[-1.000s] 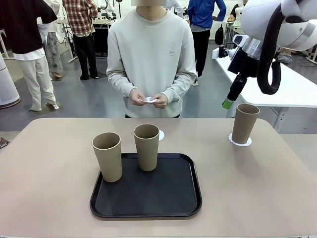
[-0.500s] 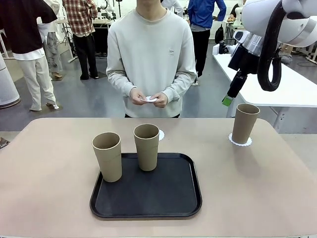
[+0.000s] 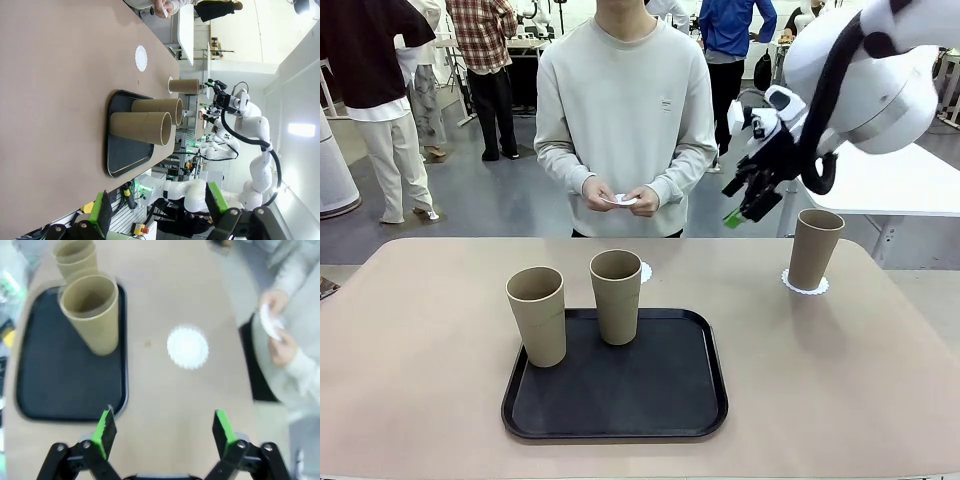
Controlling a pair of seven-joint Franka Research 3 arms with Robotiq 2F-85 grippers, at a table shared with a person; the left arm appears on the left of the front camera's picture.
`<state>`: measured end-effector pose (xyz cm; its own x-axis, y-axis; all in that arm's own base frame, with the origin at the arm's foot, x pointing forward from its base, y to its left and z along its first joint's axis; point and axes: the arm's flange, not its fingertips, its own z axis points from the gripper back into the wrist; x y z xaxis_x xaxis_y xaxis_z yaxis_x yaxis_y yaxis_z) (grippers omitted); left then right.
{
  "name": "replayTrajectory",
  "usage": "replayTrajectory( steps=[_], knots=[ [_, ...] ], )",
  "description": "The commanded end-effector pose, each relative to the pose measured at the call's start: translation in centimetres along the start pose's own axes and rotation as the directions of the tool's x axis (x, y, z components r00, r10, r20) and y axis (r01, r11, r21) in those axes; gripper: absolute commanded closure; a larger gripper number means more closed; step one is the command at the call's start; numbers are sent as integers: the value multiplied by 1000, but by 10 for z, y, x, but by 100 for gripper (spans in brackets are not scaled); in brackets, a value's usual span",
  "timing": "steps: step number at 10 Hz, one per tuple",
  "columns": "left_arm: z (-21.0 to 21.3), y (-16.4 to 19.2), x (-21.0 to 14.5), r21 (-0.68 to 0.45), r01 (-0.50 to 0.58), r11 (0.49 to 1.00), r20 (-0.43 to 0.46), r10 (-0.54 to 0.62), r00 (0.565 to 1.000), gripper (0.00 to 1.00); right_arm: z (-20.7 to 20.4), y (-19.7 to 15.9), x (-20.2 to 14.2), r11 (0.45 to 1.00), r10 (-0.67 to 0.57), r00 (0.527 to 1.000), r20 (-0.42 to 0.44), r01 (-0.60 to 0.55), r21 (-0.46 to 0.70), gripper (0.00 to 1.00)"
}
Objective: Place coasters on the table and set cups on them.
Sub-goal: Take one Reusable plastic cup from the Flat Tray and place it on a coaster set by the human.
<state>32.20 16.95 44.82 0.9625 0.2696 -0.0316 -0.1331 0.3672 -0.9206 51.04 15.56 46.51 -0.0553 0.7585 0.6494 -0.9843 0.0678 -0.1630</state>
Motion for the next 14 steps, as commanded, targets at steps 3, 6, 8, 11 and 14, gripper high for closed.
replayTrajectory(
  steps=[3, 6, 8, 11, 14],
  knots=[
    [2, -2, 0, -22, 7, 1000, 5, -7, 1000, 0, -41, 12, -38, 988, -3, 938, 346, -51, 147, 0],
    [2, -2, 0, -22, 7, 1000, 5, -7, 1000, 0, -56, 36, -65, 977, -138, 922, 363, 68, 201, 0],
    [2, -2, 0, -22, 7, 1000, 5, -7, 1000, 0, -70, 59, -70, 971, -159, 905, 395, 71, 227, 0],
    [2, -2, 0, -22, 7, 1000, 5, -7, 1000, 0, -73, 56, -77, 966, -162, 917, 364, 72, 246, 0],
    [2, -2, 0, -22, 7, 1000, 5, -7, 1000, 0, -73, 56, -77, 966, -162, 917, 364, 72, 246, 0]
  ],
)
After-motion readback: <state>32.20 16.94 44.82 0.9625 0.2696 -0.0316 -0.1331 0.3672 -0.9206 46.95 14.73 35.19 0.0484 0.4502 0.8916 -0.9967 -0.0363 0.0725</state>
